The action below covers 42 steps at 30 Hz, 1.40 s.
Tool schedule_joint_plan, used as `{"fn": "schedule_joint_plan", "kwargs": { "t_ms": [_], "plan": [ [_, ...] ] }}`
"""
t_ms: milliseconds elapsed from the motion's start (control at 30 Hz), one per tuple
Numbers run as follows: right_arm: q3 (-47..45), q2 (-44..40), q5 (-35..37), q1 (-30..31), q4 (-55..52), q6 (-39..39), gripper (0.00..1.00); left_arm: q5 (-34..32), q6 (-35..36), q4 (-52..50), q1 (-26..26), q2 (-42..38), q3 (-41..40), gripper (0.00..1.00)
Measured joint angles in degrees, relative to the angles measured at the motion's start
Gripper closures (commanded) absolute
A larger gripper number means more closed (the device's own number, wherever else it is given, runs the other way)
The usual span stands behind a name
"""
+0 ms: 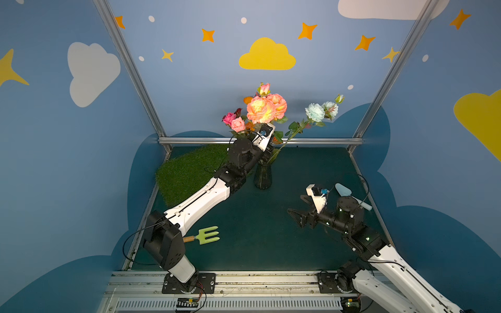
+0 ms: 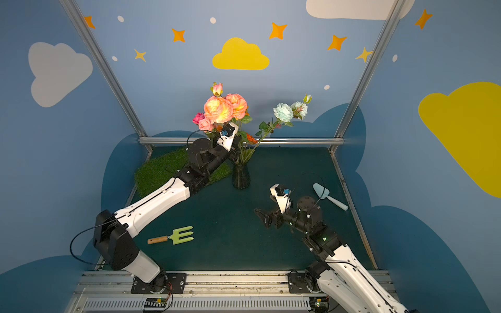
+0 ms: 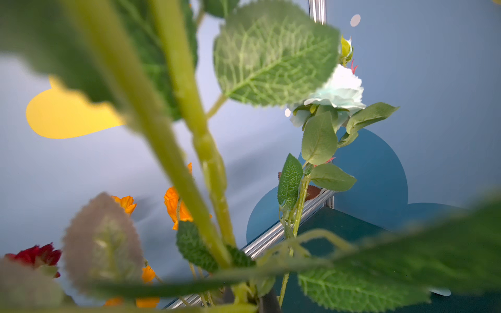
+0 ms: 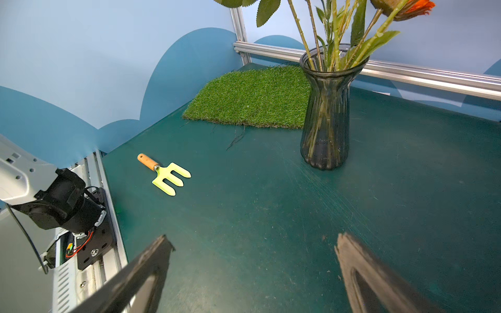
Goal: Pick out pink flowers from the vase
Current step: Pick up the flower from the vase.
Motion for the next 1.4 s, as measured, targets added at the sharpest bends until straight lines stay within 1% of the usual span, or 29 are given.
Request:
{"fn": "schedule_joint_plan", "kwargs": {
  "t_ms": [233, 433, 633, 1067, 1400],
  "plan": [
    [0.1, 0.0, 0.6, 0.0, -0.1, 0.0, 0.03, -4.3, 1.5, -7.1, -2.2, 4.2, 7.0, 0.98],
    [1.4, 0.3, 1.1, 0.0, -0.3, 0.0, 0.03, -6.3, 1.5, -11.9, -2.1, 3.8, 11.2, 0.98],
    [3.1, 0.9, 1.0, 0.0, 0.5, 0.2, 0.03, -6.5, 1.5, -13.7, -2.1, 1.2, 11.2, 0.98],
    [4.9, 2.6, 0.3, 0.3, 0.5, 0.2, 0.03, -6.5, 0.0, -15.1, -2.1, -8.6, 10.9, 0.98],
    [7.8, 3.6, -0.1, 0.5, 0.4, -0.2, 0.03, -5.4, -1.9, -15.7, -2.1, -13.5, 10.7, 0.98]
  ]
}}
